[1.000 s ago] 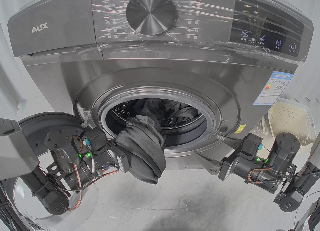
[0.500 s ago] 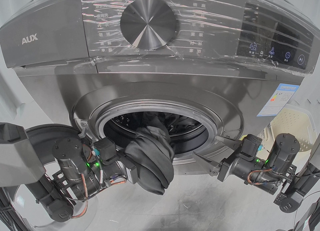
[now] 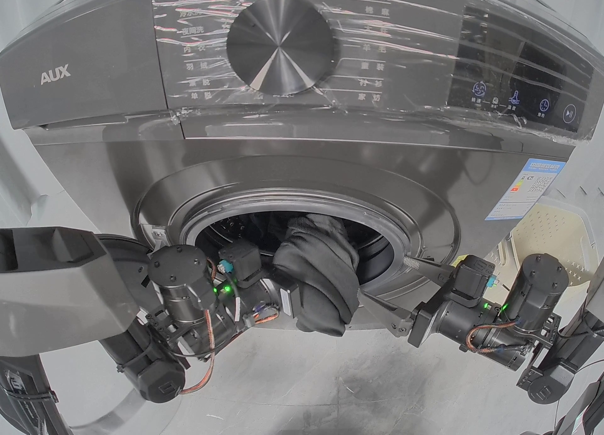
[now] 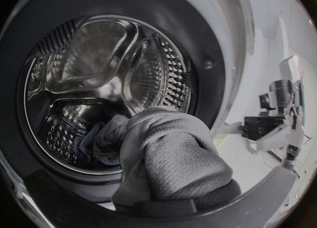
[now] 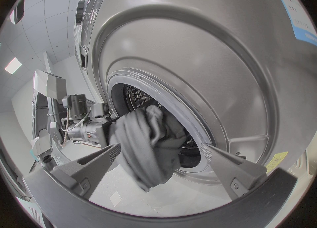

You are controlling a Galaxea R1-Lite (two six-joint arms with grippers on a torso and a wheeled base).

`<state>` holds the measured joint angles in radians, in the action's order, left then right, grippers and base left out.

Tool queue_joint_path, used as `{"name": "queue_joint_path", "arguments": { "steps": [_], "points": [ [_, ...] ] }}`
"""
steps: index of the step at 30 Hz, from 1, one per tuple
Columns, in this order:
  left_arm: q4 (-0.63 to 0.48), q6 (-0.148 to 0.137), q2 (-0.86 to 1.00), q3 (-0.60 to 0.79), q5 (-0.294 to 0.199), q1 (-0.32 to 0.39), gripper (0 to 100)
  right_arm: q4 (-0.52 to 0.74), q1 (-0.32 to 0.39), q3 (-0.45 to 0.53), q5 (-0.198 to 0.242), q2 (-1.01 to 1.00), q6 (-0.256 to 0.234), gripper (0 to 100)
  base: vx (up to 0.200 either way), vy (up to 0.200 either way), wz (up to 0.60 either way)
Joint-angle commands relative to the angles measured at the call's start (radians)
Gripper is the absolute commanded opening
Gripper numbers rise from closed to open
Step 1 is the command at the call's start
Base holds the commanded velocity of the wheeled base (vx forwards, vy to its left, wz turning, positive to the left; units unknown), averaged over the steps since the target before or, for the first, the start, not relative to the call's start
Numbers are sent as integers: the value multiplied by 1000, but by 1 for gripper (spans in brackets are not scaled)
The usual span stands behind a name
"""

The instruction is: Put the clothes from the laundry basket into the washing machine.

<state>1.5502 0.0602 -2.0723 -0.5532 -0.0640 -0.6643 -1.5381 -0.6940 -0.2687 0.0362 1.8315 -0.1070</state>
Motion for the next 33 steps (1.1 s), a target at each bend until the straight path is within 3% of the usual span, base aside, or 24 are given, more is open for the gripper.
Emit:
{"name": "queue_joint_path", "arguments": {
  "steps": [1,10,12,24,33],
  "points": [
    [-7,29,-124,-156,78,0,0,1,-4,2,1,-6,1,100,0,0,0],
    [-47,39,-175,-226,84,15,0,3,-4,3,1,-12,1,100,0,0,0],
    [-67,61,-210,-294,87,22,0,3,-5,2,1,-12,1,100,0,0,0],
    [-229,61,-284,-528,86,40,0,3,-7,5,1,-11,1,100,0,0,0],
    [-291,64,-390,-729,93,68,0,3,-7,6,1,-8,0,100,0,0,0]
  ]
}}
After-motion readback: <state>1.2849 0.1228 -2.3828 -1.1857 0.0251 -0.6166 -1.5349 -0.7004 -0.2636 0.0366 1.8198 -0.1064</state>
